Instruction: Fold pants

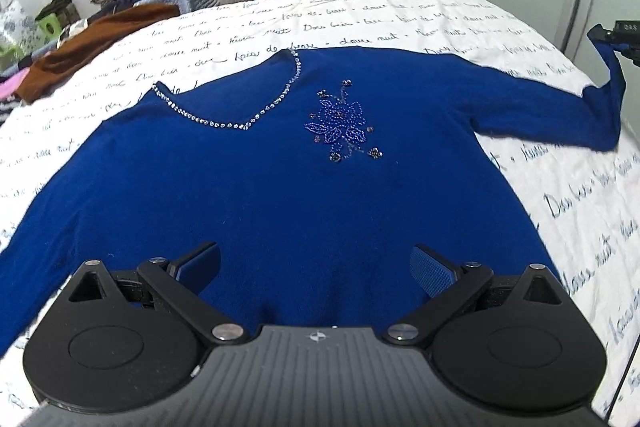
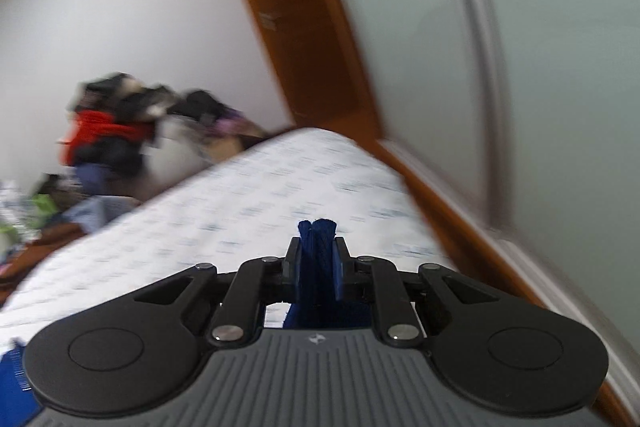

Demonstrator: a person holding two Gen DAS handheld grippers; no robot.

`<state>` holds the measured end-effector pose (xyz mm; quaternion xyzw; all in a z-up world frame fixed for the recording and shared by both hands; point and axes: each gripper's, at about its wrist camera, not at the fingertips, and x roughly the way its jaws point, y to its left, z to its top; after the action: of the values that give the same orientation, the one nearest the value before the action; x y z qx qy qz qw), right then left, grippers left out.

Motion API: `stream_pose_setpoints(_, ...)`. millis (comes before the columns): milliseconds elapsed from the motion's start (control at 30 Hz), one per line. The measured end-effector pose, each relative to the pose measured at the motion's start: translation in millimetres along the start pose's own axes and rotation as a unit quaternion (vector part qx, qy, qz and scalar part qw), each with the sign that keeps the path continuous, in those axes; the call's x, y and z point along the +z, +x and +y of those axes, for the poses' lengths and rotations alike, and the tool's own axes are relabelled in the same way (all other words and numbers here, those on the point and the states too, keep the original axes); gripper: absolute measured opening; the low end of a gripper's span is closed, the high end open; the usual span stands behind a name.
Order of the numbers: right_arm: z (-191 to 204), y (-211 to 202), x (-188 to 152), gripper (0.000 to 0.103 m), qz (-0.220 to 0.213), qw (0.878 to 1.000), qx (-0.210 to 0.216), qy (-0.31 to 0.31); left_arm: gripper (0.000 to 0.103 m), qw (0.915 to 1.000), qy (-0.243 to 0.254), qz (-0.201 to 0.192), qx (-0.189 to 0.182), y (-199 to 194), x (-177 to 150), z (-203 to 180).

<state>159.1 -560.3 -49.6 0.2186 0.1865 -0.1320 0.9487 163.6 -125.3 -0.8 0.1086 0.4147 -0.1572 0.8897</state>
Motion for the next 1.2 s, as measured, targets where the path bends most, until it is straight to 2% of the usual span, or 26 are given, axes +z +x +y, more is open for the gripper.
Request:
stream_pose_setpoints(200, 73, 0, -20, 0.015, 0.019, 0.994, 0.069, -0.083, 0.100, 0.9981, -0.057, 0.008, -0.023, 11, 15, 13)
stream_pose_setpoints(267, 100, -1, -33, 0.015, 0.026, 0.988, 0.097, -0.116, 0.100, 0.9942, -0.096, 0.017, -0.046, 16, 20, 21)
stream_pose_setpoints(333, 127, -5, -47, 0.015, 0.034, 0.980, 0.122, -0.151, 0.100, 0.9864, -0.142, 0.025, -0.078, 22, 25, 30)
stream_pose_setpoints(500, 199, -30, -90, 0.015, 0.043, 0.953, 0.187, -0.233, 0.100, 0.9513, -0.252, 0.022, -0.177, 38, 42, 52)
stream_pose_setpoints(533, 212, -35, -99, 0.015, 0.047, 0.947, 0.200, -0.245, 0.100, 0.9418, -0.273, 0.021, -0.195, 42, 45, 56)
stream_pose_setpoints(667, 256, -60, -133, 0.015, 0.050, 0.926, 0.231, -0.294, 0.100, 0.8948, -0.350, 0.029, -0.275, 63, 54, 62)
stream_pose_setpoints(733, 269, -71, -148, 0.015, 0.050, 0.919, 0.243, -0.306, 0.100, 0.8825, -0.361, 0.045, -0.298, 75, 58, 60)
stream_pose_setpoints(767, 274, -75, -154, 0.015, 0.051, 0.915, 0.250, -0.311, 0.100, 0.8794, -0.364, 0.052, -0.302, 81, 58, 59)
stream_pose_setpoints(900, 286, -87, -172, 0.015, 0.058, 0.904, 0.271, -0.324, 0.099, 0.8722, -0.378, 0.082, -0.299, 105, 52, 57)
stream_pose_setpoints(967, 289, -86, -179, 0.019, 0.085, 0.894, 0.283, -0.337, 0.099, 0.8717, -0.381, 0.092, -0.294, 115, 48, 57)
stream_pose_setpoints(1033, 290, -86, -187, 0.036, 0.095, 0.890, 0.277, -0.349, 0.097, 0.8745, -0.376, 0.096, -0.291, 121, 43, 56)
stream_pose_setpoints(1067, 288, -90, -189, 0.041, 0.089, 0.891, 0.268, -0.356, 0.097, 0.8761, -0.372, 0.094, -0.292, 123, 42, 55)
stream_pose_setpoints(1100, 286, -93, -188, 0.051, 0.081, 0.892, 0.261, -0.360, 0.097, 0.8786, -0.366, 0.091, -0.294, 121, 40, 57)
stream_pose_setpoints(1133, 281, -100, -186, 0.055, 0.070, 0.894, 0.256, -0.361, 0.097, 0.8827, -0.357, 0.088, -0.293, 120, 40, 56)
stream_pose_setpoints(1200, 269, -110, -178, 0.056, 0.060, 0.900, 0.251, -0.350, 0.097, 0.8952, -0.330, 0.081, -0.289, 117, 41, 50)
